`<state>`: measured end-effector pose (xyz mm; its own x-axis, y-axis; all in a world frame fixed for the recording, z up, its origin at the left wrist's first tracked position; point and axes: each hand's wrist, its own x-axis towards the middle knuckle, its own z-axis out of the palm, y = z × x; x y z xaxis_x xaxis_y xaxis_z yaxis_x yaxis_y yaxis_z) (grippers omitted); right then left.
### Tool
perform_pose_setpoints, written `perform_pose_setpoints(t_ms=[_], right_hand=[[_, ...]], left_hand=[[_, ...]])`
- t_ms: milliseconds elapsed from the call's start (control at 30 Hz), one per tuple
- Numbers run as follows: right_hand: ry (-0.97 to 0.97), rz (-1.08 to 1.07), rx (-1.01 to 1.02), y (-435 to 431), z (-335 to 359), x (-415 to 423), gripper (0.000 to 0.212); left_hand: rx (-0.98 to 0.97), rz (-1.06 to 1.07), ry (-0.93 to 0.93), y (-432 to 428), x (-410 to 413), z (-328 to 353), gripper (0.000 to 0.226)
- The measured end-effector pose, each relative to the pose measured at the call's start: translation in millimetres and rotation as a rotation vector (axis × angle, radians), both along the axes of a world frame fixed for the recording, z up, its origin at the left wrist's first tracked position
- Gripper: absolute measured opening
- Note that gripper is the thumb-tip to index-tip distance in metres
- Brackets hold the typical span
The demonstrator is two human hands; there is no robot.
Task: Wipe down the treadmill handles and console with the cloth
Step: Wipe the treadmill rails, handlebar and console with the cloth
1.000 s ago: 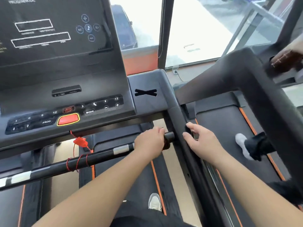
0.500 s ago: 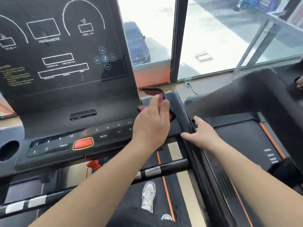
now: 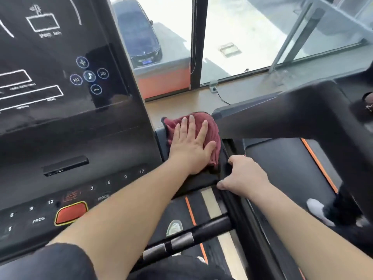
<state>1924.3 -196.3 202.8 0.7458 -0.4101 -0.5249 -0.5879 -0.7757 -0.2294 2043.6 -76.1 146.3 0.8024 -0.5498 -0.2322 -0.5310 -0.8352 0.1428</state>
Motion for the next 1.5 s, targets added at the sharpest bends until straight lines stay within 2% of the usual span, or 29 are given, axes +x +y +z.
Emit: perform_pose_setpoints(t_ms=[100,233,300,400,533,567,667,767,867,967,1133,1267,1367,1500], right_hand=[[0.007,0.02,0.014,-3.3,2.3,-5.0,0.069],[-0.014,0.041,0.005,-4.3,-1.9,-5.2,0.034],[-0.014,0.043,0.007,-4.3,-1.9,-3.9,0.03],[-0.01,0.041,0.027,-6.3,-0.9,-2.4,0.038],[0.016,0.034,0.011,-5.3,2.1,0.9,0.067],[0.013,0.029,0.008,-4.8,1.7,0.7,0.069],[0.01,0.021,0.007,-2.7,-3.7,-1.8,0.054],[-0.029,0.008,-0.021,-1.3,-8.5,-4.1,0.028],[-0.019,0.002,-0.03,0.5,-7.4,-3.5,0.021],[-0.006,0.003,-0.028,0.4,-3.4,-2.6,0.032],[0.017,-0.005,-0.018,0.5,2.0,-6.9,0.071],[-0.017,-0.023,-0.013,1.5,0.1,-14.2,0.072],[-0.019,-0.035,-0.005,2.6,0.0,-15.8,0.075],[-0.016,-0.036,-0.015,2.4,0.5,-14.7,0.073]], left_hand=[[0.021,0.002,-0.001,1.5,0.6,-1.8,0.075],[0.086,-0.157,0.053,31.4,-68.9,4.8,0.078],[0.147,-0.289,0.048,51.1,-84.9,8.0,0.077],[0.103,-0.338,0.014,54.7,-56.2,8.7,0.072],[0.069,-0.096,0.059,18.5,9.9,7.7,0.07],[0.071,-0.041,0.068,11.0,17.1,6.1,0.071],[0.063,-0.002,0.08,7.2,0.7,1.1,0.074],[0.073,-0.134,0.057,26.9,-48.9,2.1,0.078],[0.102,-0.257,0.06,42.3,-62.4,3.8,0.077],[0.072,-0.281,0.02,31.9,-19.7,6.4,0.071],[0.051,-0.108,0.059,7.3,49.8,5.7,0.067],[0.018,-0.121,0.054,23.8,13.6,5.1,0.07],[-0.036,-0.135,0.13,42.6,-24.3,11.4,0.073],[0.01,-0.163,0.09,38.4,-3.8,10.7,0.075]])
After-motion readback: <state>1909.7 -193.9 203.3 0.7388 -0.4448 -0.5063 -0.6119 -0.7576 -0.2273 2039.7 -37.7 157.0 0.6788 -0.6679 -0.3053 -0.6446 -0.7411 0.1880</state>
